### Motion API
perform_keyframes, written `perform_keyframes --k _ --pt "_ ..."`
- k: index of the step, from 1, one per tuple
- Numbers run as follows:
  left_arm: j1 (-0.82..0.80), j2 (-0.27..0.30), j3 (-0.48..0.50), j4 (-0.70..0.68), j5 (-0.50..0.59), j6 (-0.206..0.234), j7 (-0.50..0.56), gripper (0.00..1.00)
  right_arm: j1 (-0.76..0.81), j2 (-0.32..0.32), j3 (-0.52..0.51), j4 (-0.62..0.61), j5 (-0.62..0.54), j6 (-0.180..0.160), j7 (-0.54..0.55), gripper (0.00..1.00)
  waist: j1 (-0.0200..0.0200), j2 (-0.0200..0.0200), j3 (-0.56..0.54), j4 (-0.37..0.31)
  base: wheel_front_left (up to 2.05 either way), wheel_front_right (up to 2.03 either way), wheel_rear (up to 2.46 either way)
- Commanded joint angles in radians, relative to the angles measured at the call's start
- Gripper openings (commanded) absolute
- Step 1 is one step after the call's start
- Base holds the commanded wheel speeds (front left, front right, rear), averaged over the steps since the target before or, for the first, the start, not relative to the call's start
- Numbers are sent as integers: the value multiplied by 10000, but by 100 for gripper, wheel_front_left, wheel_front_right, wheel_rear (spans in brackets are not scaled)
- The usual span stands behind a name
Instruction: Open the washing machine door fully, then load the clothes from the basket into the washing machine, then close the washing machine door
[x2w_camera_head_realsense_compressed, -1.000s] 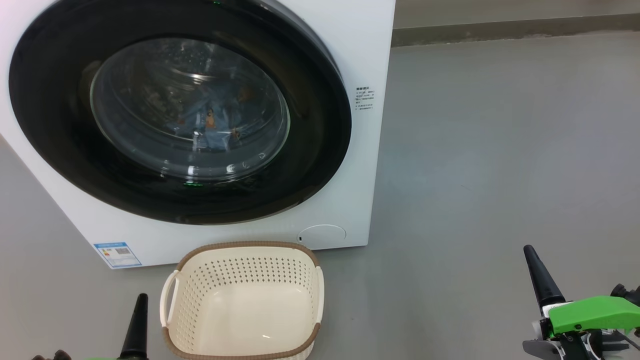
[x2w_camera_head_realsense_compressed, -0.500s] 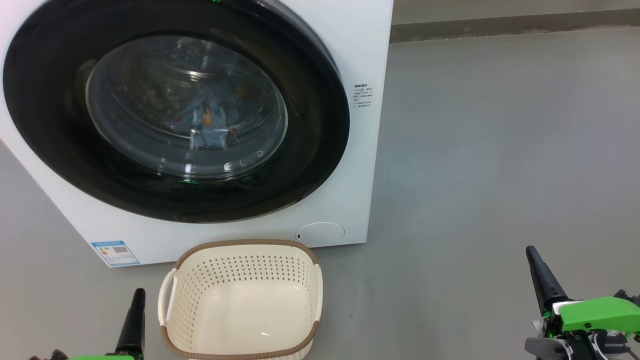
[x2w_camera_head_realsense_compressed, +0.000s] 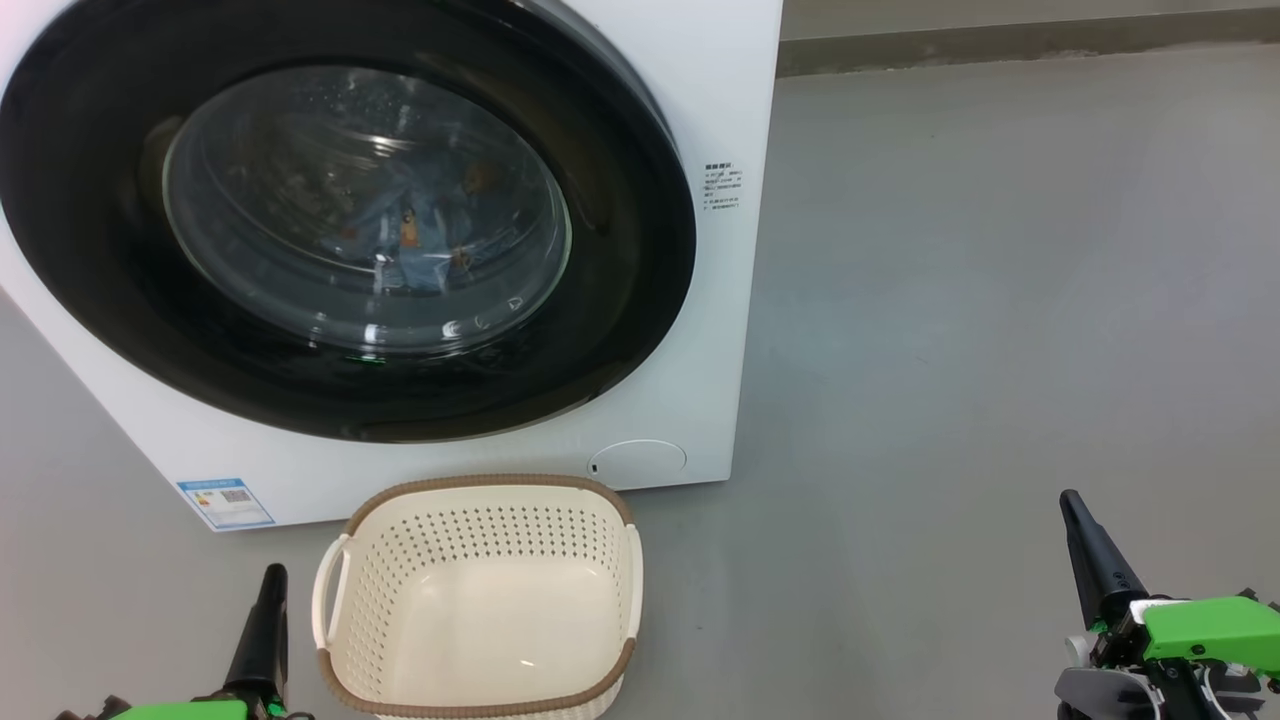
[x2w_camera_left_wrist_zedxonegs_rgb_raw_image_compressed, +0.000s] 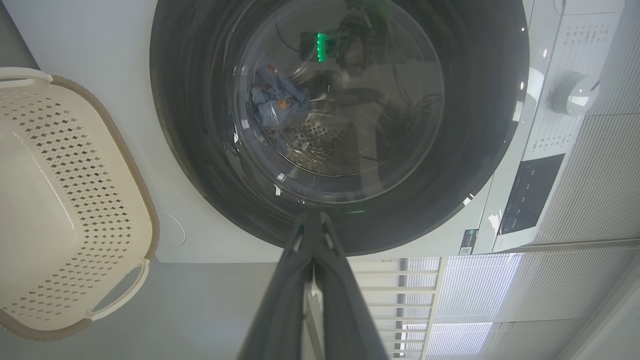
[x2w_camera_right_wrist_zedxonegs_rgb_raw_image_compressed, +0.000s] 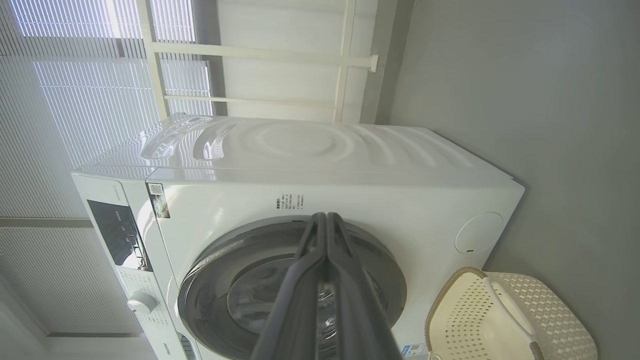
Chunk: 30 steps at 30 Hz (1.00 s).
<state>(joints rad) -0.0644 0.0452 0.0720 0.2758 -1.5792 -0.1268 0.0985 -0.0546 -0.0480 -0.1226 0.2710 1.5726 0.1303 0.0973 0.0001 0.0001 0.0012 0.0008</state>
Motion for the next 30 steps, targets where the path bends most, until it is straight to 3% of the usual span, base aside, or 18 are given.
perform_keyframes --k 1,30 --pt "-426 86 368 -297 -171 -38 91 0 -532 -51 126 -258 215 5 113 0 -1 -1 5 -3 0 0 0" --pt "-443 59 417 -301 -295 -38 147 0 -540 -25 81 -258 353 4 164 0 -1 -1 16 -8 0 0 0"
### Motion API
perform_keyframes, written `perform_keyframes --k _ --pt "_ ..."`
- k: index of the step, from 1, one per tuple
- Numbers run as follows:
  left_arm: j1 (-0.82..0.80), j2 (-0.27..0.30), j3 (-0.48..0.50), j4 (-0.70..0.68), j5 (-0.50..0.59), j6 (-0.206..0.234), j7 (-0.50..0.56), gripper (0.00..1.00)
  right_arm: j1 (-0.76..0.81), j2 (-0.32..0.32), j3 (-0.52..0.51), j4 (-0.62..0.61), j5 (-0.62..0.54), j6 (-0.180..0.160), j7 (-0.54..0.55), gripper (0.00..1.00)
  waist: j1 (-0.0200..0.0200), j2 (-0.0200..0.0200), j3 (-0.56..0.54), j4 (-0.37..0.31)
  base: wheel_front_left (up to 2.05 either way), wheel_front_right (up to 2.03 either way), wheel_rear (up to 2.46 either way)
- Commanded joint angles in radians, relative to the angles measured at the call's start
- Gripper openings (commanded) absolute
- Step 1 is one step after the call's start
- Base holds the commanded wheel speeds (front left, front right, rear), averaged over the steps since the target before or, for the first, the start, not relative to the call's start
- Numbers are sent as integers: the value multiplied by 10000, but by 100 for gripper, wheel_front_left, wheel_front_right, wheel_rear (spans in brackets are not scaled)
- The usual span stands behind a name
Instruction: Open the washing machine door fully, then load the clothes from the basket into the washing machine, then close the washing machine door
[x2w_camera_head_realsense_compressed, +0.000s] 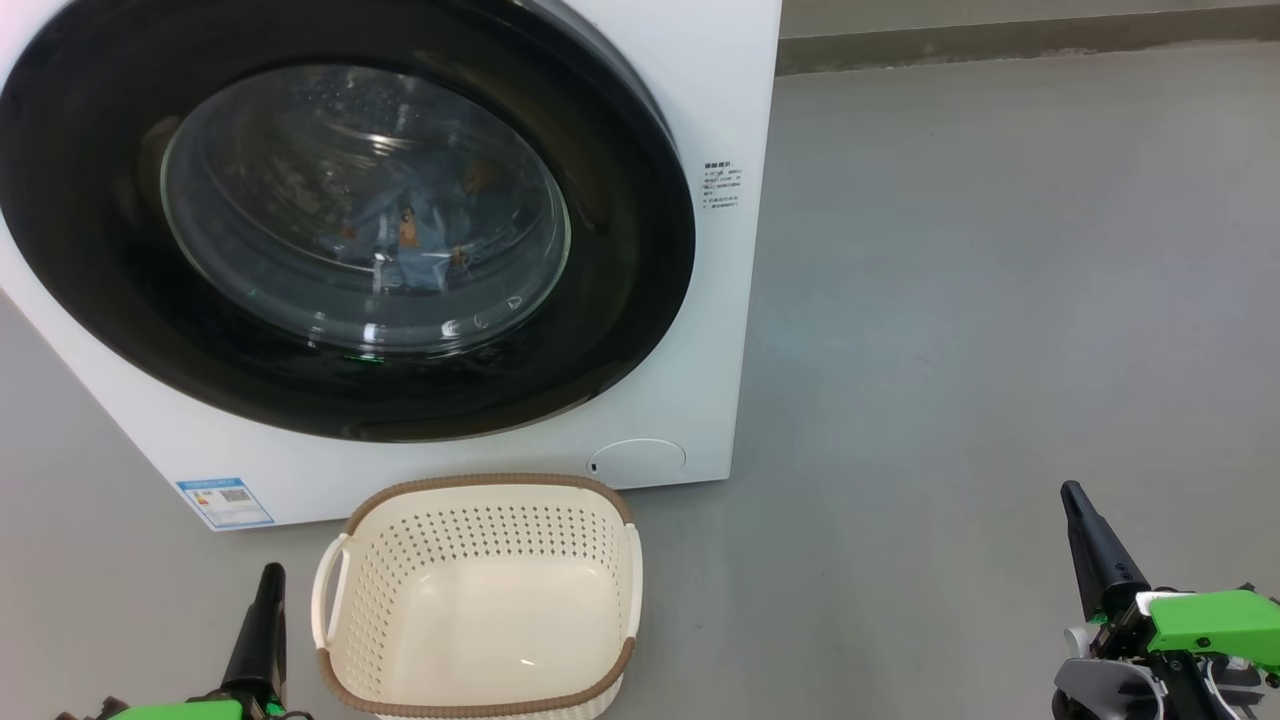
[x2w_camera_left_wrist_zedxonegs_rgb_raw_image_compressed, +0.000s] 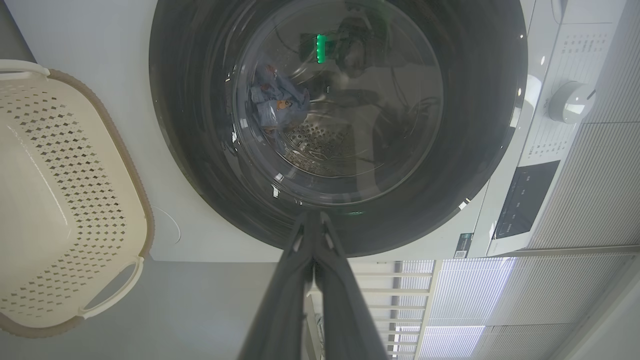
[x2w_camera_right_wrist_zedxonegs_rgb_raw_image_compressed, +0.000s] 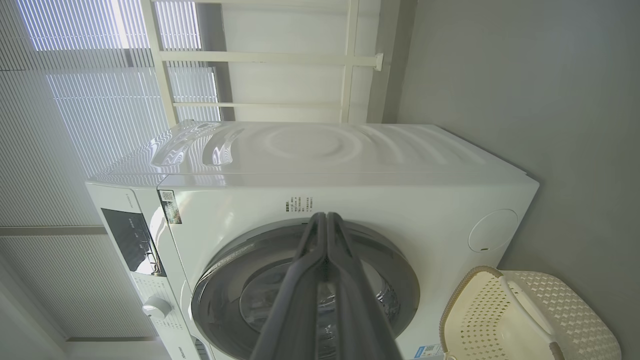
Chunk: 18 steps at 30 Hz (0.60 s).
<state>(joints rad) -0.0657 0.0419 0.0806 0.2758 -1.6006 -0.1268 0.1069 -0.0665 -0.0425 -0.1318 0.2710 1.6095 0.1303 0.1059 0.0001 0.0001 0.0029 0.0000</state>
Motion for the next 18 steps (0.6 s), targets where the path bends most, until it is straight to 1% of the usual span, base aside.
perform_keyframes --k 1,18 --pt "-429 92 331 -301 -80 -38 63 0 -421 -81 173 -258 -15 4 78 0 0 -1 0 0 0 0 0" --pt "-429 90 334 -301 -77 -38 65 0 -421 -80 172 -258 -16 4 79 0 0 -1 0 0 0 0 0"
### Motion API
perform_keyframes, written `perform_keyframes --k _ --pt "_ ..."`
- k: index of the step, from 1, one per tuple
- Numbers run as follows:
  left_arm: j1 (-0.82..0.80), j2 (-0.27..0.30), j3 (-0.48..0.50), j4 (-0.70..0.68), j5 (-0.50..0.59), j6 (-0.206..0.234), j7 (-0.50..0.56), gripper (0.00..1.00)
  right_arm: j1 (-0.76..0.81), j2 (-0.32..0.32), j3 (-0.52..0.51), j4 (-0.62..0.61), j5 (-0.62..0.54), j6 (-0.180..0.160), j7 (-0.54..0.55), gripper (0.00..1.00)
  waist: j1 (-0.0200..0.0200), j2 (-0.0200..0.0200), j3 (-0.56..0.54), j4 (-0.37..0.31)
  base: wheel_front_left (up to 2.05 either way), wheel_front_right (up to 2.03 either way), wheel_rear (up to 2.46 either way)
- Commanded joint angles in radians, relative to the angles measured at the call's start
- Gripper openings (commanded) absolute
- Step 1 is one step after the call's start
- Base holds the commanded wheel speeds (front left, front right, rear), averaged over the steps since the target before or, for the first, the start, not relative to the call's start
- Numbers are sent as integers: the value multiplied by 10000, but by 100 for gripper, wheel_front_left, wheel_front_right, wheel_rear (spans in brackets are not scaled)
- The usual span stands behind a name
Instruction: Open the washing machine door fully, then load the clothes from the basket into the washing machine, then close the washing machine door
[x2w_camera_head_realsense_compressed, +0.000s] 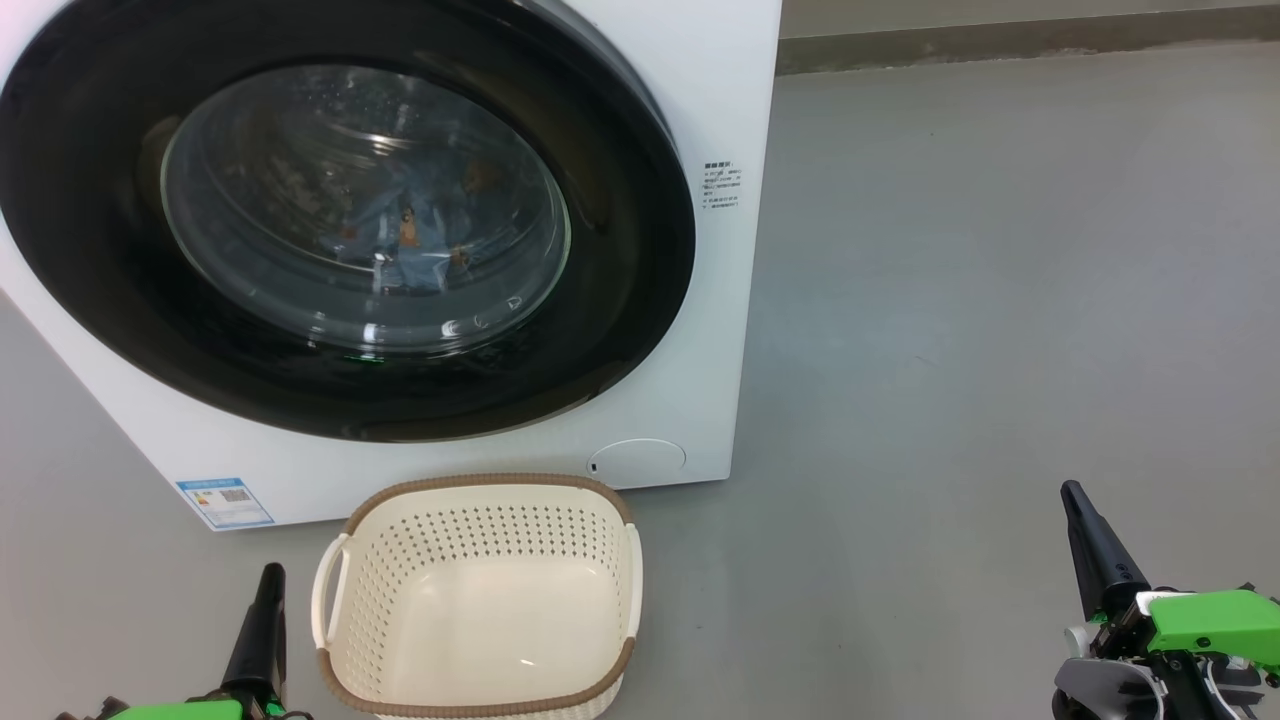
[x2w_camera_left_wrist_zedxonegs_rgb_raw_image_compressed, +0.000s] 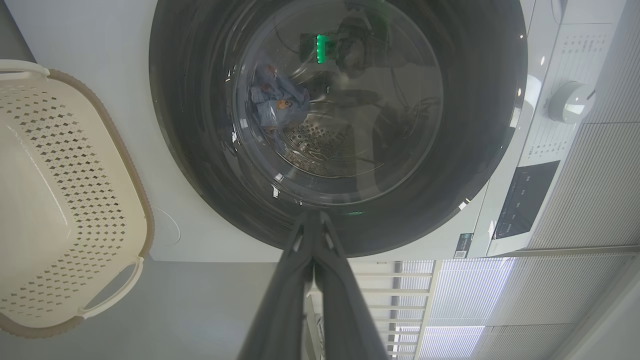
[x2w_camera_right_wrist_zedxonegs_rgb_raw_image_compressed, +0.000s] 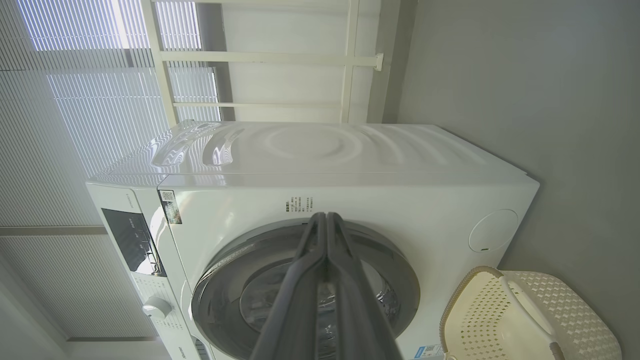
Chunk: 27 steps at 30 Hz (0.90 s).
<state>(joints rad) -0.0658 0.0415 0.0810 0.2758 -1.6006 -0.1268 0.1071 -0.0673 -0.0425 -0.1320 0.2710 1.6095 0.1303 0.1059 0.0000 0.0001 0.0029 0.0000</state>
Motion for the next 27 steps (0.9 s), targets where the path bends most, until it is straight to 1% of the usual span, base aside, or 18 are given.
perform_keyframes --k 1,27 --pt "-428 94 331 -301 -77 -38 63 0 -413 -80 174 -258 -16 4 79 0 0 -1 0 0 0 0 0" --pt "-429 91 334 -302 -74 -38 66 0 -413 -79 172 -258 -17 4 80 0 0 -1 0 0 0 0 0"
